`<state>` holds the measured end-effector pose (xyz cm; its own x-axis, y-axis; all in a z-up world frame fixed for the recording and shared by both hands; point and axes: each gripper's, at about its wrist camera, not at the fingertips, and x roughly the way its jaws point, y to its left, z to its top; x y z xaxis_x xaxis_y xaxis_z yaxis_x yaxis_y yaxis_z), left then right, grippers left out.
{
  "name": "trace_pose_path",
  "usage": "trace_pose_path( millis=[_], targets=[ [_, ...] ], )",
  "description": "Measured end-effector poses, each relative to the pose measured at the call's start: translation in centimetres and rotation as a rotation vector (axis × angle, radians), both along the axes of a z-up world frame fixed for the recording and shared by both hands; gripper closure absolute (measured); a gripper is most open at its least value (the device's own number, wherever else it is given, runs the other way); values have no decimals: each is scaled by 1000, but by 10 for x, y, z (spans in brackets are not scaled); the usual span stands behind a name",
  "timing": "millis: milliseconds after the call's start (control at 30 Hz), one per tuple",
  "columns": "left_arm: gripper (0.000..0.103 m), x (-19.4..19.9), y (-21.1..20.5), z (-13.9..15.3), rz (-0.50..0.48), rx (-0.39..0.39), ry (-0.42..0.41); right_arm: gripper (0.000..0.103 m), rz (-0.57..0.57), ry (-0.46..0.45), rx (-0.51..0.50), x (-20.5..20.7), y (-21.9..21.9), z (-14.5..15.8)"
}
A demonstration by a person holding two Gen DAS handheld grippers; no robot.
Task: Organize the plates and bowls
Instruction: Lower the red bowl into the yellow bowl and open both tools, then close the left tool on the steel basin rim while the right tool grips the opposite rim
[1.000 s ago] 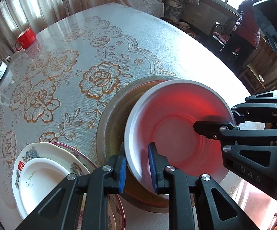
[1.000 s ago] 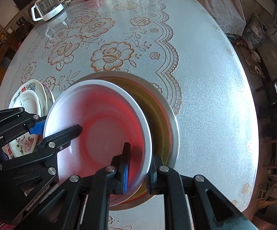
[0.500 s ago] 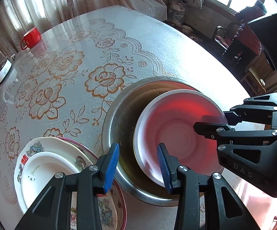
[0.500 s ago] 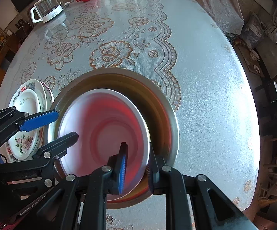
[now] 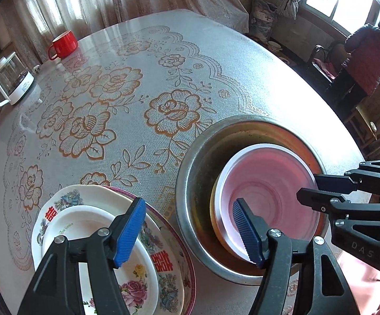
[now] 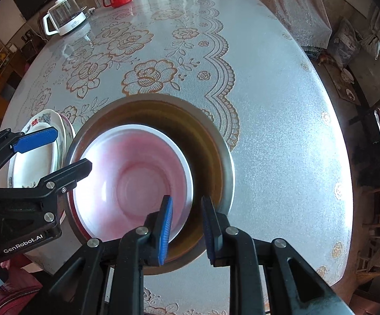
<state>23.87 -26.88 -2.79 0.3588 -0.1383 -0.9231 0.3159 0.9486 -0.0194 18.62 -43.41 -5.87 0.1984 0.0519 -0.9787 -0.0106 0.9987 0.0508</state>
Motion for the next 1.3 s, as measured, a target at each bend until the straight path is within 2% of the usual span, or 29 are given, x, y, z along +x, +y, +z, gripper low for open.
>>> trace_pose_path(
  millis=[133,267,400,600,833,1300],
  targets=[
    [34,3,7,1,23,-8,-7,82,-33,-28,28,-3,-1,3],
    [33,9,17,2,61,-27,-7,82,-136,-90,90,-7,-19,15],
    [33,14,25,2,94,-44,6,82,-196,-119,100,-11,-33,22],
    [33,17,26,-3,95,-18,15,82,-214,-103,68,-13,-41,20],
    [33,20,24,-11,78,7,31,81,-226,-51,53,-16,-45,4],
    [31,27,23,-23,58,28,72,81,-244,-18,135,-16,-46,-20]
  ],
)
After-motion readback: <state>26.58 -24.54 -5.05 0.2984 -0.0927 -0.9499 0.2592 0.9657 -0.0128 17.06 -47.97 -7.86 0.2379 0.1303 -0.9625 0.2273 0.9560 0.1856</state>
